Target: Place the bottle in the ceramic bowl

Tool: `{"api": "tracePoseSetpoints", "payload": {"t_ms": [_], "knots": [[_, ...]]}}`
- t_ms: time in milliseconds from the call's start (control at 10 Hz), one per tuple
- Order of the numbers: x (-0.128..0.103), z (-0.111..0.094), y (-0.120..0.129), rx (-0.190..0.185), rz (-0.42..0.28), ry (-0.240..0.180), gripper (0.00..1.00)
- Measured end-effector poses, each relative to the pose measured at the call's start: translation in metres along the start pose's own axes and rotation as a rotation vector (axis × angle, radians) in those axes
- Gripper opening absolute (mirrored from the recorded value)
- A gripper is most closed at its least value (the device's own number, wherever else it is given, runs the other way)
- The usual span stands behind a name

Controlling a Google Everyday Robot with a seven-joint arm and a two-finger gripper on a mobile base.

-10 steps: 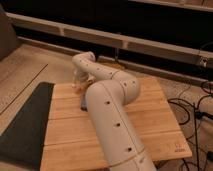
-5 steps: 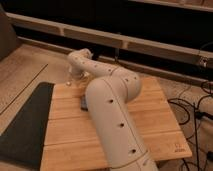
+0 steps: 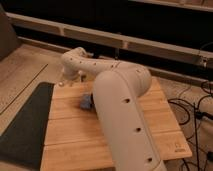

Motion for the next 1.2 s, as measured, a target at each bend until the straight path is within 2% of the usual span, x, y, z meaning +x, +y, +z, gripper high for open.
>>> {"api": "tracePoseSetpoints", "payload": {"t_ms": [200,400,500,600,1200], "knots": [[0.018,-0.024,-0.019,0.004,-0.013,-0.029,0.00],[0.023,-0.050,-0.053,0.031,0.013,-0.076,0.00],[0.030,-0.052,-0.069,0.057,0.022,-0.079,0.00],[0.043,-0.046,-0.073,0.072,0.021,-0.058,0.00],[0.043,-0.045,-0.075,0.074,0.023,-0.058,0.00]]}}
